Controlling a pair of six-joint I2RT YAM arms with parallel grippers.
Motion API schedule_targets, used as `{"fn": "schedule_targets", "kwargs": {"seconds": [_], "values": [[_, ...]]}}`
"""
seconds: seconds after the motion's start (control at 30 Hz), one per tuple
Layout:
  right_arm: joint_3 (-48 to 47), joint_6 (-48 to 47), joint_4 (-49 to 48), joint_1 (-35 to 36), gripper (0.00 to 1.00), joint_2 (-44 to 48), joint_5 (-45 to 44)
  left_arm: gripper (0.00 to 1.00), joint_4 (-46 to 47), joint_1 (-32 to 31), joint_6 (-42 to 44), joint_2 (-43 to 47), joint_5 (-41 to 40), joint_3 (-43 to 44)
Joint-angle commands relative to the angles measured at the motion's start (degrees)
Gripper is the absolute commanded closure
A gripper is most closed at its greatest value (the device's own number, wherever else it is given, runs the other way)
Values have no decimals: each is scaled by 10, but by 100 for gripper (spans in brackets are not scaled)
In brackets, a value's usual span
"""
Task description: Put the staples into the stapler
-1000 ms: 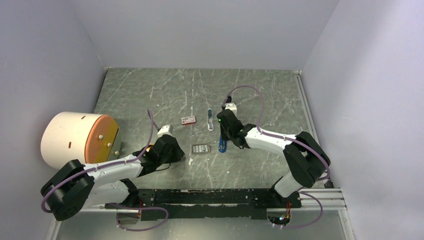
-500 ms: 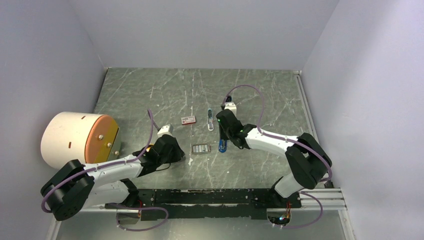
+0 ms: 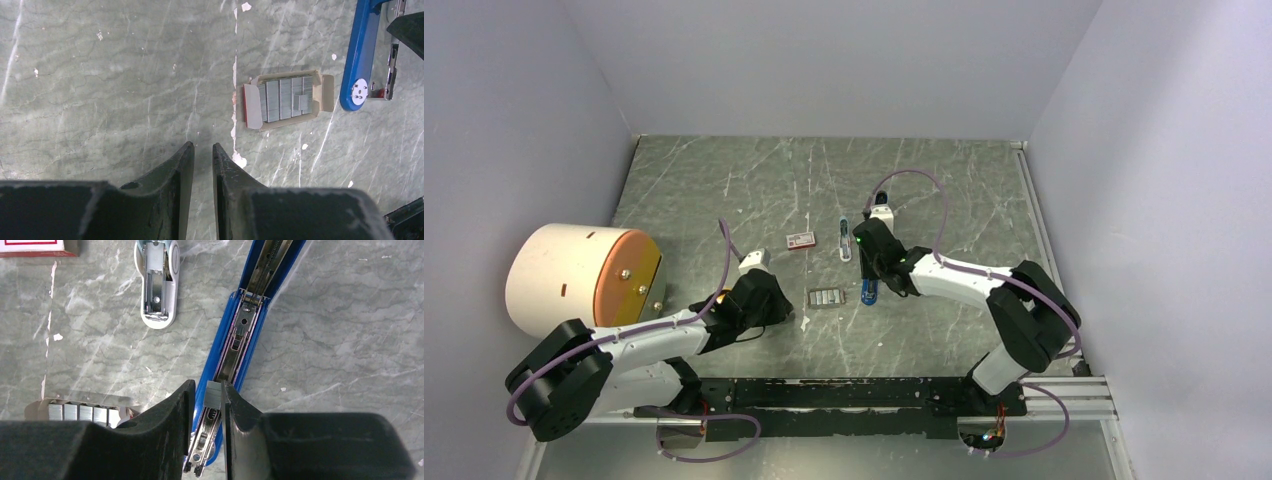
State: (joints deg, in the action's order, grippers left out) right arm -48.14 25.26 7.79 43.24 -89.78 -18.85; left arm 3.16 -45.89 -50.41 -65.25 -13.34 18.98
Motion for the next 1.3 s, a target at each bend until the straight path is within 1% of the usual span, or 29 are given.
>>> {"fn": "schedule_targets", "kwargs": {"seconds": [0.0,0.3,0.6,0.73,0.9,1.03,1.27], "values": [[-12,0,-6,3,70,-9,-4,74,9,3,-4,6,-14,-9],[-7,-6,-20,3,72,-3,15,74,10,3,-4,4,-13,-10],[-13,-2,-7,5,72,17,-23,74,10,3,-5,5,-14,-10],[-24,-1,6,10,71,25,-39,74,10,3,-6,7,-15,-11],[-61,6,59,18,66,3,-65,74,12,3,-9,12,-17,-12],[-106,25,137,31,63,-33,-98,74,18,3,-13,18,-15,-16],[-197,63,262,52,61,-109,-153,74,35,3,-18,24,-13,-30]]}}
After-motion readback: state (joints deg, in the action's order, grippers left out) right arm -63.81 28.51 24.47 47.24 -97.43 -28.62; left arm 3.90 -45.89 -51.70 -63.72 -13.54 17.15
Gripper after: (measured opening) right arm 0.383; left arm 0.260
